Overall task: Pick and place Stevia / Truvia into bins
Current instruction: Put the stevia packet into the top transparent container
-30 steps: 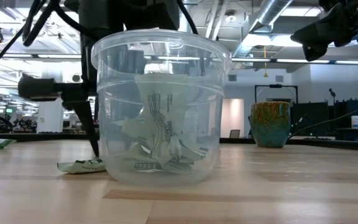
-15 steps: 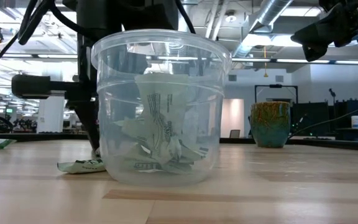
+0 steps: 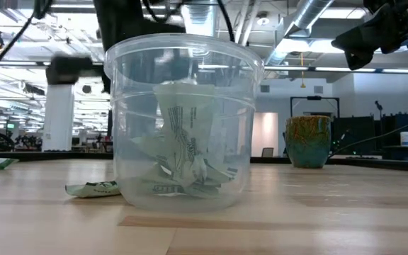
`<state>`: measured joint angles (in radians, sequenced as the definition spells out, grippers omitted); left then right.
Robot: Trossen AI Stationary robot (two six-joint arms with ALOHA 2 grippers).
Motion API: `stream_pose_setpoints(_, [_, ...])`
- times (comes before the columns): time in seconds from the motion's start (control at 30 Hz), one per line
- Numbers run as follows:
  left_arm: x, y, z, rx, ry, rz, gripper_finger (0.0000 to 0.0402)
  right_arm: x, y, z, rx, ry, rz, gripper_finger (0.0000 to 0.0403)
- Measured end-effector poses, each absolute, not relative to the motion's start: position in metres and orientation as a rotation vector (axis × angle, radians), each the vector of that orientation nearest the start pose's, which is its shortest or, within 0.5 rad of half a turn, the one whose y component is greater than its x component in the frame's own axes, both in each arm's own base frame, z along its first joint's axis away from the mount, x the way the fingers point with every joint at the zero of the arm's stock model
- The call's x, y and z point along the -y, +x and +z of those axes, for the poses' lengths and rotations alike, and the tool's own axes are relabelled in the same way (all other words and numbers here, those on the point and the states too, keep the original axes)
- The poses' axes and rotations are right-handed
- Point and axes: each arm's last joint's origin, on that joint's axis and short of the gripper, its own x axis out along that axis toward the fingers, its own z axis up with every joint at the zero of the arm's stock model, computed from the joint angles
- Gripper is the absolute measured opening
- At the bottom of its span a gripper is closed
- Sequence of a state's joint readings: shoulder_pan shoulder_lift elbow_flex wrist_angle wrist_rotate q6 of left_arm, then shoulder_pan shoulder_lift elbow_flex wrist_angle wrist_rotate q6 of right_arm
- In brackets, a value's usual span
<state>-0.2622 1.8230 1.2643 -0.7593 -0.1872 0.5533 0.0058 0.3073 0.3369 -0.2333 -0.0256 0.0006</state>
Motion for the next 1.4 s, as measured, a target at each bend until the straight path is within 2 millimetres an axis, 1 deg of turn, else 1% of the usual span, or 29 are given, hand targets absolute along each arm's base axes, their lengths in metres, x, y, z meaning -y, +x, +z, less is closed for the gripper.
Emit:
stream_pose_setpoints(0.1, [0.075,0.333,0.213,-1.184,0.748,-0.376,0.0000,-0.001,0.106,0.231,-0.204,0.003,0.031,0.0059])
stream_pose_setpoints(0.17, [0.062,0.332,0.236,-1.083,0.733,-0.309,0.0000,-0.001,0.106,0.231,-0.203,0.003,0.031,0.0059])
stream_pose_setpoints(0.23, [0.045,0.336,0.258,-0.946,0.710,-0.224,0.0000,-0.001,0.106,0.231,-0.203,0.003,0.031,0.0059])
stream_pose_setpoints(0.33, [0.012,0.343,0.289,-0.726,0.660,-0.116,0.0000,-0.001,0.106,0.231,-0.203,0.003,0.031,0.0059])
stream_pose_setpoints(0.4, [-0.016,0.345,0.304,-0.608,0.618,-0.045,0.0000,-0.001,0.106,0.231,-0.203,0.003,0.031,0.0059])
stream_pose_setpoints(0.5, [-0.060,0.345,0.314,-0.505,0.474,0.040,0.0000,-0.001,0.106,0.231,-0.203,0.003,0.031,0.0059])
stream_pose_setpoints(0.57, [-0.087,0.340,0.315,-0.485,0.338,0.075,0.0000,-0.001,0.106,0.231,-0.203,0.003,0.031,0.0059])
stream_pose_setpoints(0.67, [-0.121,0.333,0.305,-0.530,0.168,0.141,0.0000,-0.001,0.106,0.231,-0.203,0.002,0.031,0.0059])
stream_pose_setpoints(0.73, [-0.137,0.331,0.294,-0.571,0.105,0.170,0.0000,-0.001,0.106,0.231,-0.203,0.002,0.031,0.0059])
stream_pose_setpoints(0.8, [-0.148,0.331,0.285,-0.588,0.053,0.166,0.0000,-0.001,0.106,0.231,-0.205,0.003,0.031,0.0059])
stream_pose_setpoints(0.87, [-0.154,0.337,0.274,-0.594,0.025,0.141,0.0000,-0.001,0.106,0.231,-0.205,0.003,0.031,0.0059])
stream_pose_setpoints(1.0, [-0.162,0.348,0.246,-0.662,0.003,0.145,0.0000,-0.001,0.106,0.231,-0.207,0.002,0.031,0.0059])
stream_pose_setpoints(1.1, [-0.166,0.349,0.231,-0.730,-0.019,0.161,0.0000,-0.001,0.106,0.231,-0.209,0.003,0.031,0.0059])
stream_pose_setpoints(1.2, [-0.170,0.347,0.224,-0.768,-0.035,0.170,0.0000,-0.001,0.106,0.231,-0.209,0.003,0.031,0.0059])
stream_pose_setpoints(1.4, [-0.173,0.346,0.224,-0.770,-0.050,0.182,0.0005,-0.001,0.106,0.230,-0.210,0.003,0.031,0.0059])
